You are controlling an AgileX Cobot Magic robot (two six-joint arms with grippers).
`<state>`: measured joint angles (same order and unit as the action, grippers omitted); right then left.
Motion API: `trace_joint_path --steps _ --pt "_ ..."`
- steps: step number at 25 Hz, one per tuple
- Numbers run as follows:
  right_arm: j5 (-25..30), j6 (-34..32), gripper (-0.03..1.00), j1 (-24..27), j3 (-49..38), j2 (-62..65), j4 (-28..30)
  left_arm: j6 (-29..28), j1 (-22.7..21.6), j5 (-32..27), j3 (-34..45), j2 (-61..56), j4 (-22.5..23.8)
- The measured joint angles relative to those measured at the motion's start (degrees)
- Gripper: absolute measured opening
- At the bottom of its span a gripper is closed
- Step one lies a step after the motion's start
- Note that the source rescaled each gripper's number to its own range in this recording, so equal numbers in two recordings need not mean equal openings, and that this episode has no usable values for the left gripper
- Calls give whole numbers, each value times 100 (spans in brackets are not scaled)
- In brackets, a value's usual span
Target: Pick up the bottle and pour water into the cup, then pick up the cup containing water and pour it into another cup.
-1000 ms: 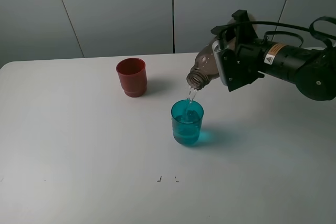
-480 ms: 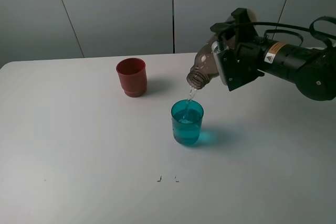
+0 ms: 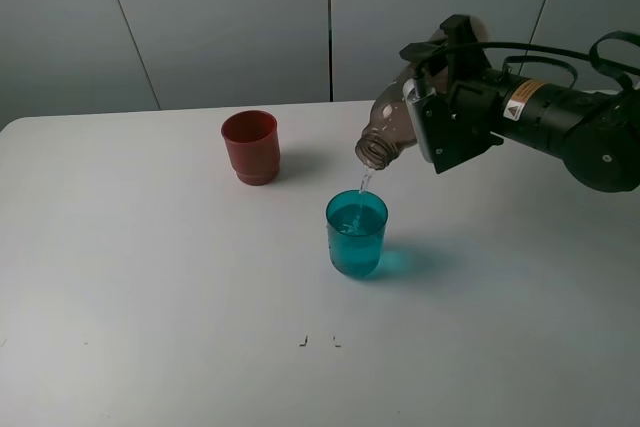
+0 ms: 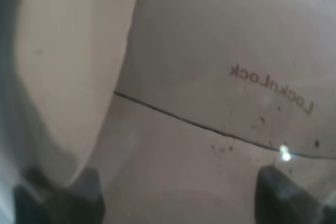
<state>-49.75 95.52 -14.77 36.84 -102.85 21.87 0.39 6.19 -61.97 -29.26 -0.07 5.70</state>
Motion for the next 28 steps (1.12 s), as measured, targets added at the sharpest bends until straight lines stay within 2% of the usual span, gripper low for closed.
trace_joint_path --steps 9,15,22,28 --pt "0 -126 3 0 0 0 141 0 0 0 0 0 0" --pt "93 -897 3 0 0 0 456 0 0 0 0 0 0" --pt "256 -1423 3 0 -181 0 744 0 0 0 0 0 0" --pt "272 -2624 3 0 -215 0 756 -39 0 0 0 0 0"
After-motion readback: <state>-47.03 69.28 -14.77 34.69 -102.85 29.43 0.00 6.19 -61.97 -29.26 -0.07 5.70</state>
